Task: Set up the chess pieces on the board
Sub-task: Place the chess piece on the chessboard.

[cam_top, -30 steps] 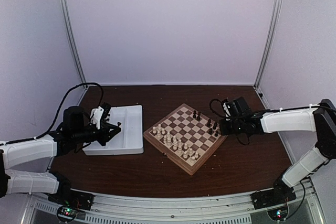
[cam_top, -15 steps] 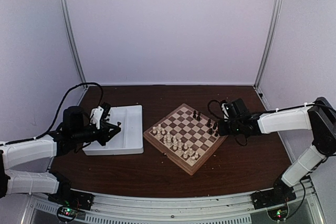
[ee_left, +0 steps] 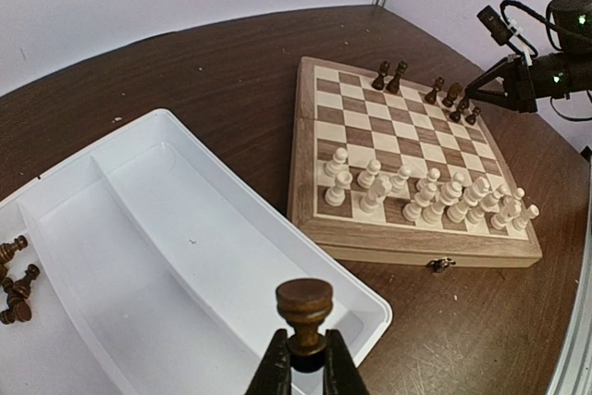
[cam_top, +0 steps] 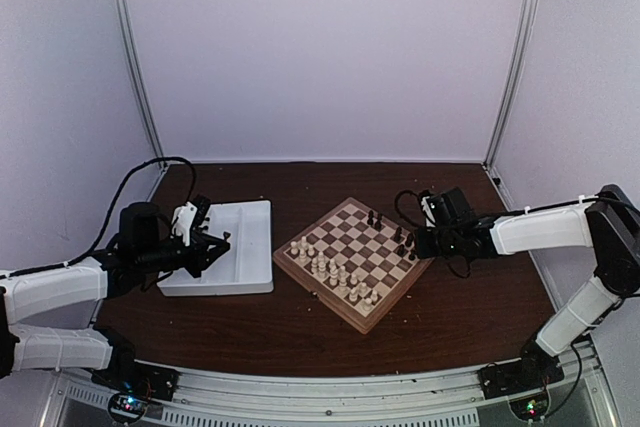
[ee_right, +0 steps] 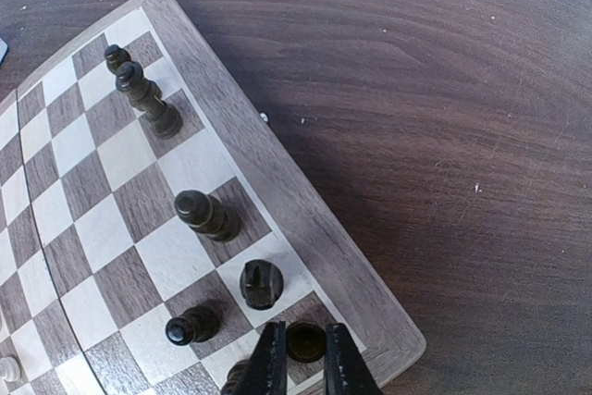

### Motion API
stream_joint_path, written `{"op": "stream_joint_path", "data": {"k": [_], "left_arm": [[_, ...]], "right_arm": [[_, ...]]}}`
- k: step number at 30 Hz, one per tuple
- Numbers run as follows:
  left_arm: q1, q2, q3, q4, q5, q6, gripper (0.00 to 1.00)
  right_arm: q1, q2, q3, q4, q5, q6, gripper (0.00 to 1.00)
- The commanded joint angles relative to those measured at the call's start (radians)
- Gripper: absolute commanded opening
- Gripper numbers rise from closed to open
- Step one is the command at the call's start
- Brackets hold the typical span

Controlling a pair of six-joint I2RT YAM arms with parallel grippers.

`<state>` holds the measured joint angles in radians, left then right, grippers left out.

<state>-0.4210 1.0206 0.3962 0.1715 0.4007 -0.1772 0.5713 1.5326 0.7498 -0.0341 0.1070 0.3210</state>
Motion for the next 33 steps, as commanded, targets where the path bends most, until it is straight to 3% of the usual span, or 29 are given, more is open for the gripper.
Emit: {"op": "stream_joint_path", "data": {"k": [1,10,14,19,33], "left_arm": [[-0.005,-0.011,-0.006,0.041,-0.004,0.013,0.00],[-0.006,-0.010,-0.006,0.041,-0.003,0.013,0.00],[-0.005,-0.010,-0.006,0.041,-0.003,0.013,0.00],[-0.005,-0.008,-0.007,0.041,-0.002,0.014,0.00],[-0.005,0.001,-0.002,0.040,0.004,0.012,0.00]], "right_arm": [[-0.007,0.011,-0.019,0.006,0.014,-0.013,0.13],[-0.007,0.010,-0.026,0.011,0.017,-0.013,0.15],[-0.006,0.011,-0.027,0.014,0.015,-0.011,0.25],[-0.006,-0.010,-0.023,0.000,0.017,-0.013,0.29],[-0.006,-0.249,-0.011,-0.103,-0.032,-0.008,0.35]]}}
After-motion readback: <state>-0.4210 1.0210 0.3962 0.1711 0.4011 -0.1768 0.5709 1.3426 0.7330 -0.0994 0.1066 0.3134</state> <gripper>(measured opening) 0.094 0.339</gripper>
